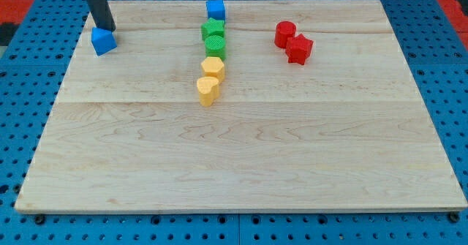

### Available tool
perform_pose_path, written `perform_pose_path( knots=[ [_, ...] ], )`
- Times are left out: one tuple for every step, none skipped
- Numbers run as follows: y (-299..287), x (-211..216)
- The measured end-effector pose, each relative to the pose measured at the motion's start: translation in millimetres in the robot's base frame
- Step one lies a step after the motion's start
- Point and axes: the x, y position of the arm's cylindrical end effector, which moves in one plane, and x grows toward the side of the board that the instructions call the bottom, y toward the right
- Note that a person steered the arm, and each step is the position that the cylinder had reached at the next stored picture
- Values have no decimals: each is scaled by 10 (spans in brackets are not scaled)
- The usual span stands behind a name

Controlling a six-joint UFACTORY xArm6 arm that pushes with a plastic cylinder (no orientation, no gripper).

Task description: Push the triangle below the yellow blocks

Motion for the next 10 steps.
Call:
perform_pose_path(
  knots=[
    [-253,43],
    [-160,473],
    [561,871],
    [747,897],
    [743,463],
    [942,460],
    [1441,1034],
    [1538,1340],
    [1143,1365],
    [777,1330]
  ],
)
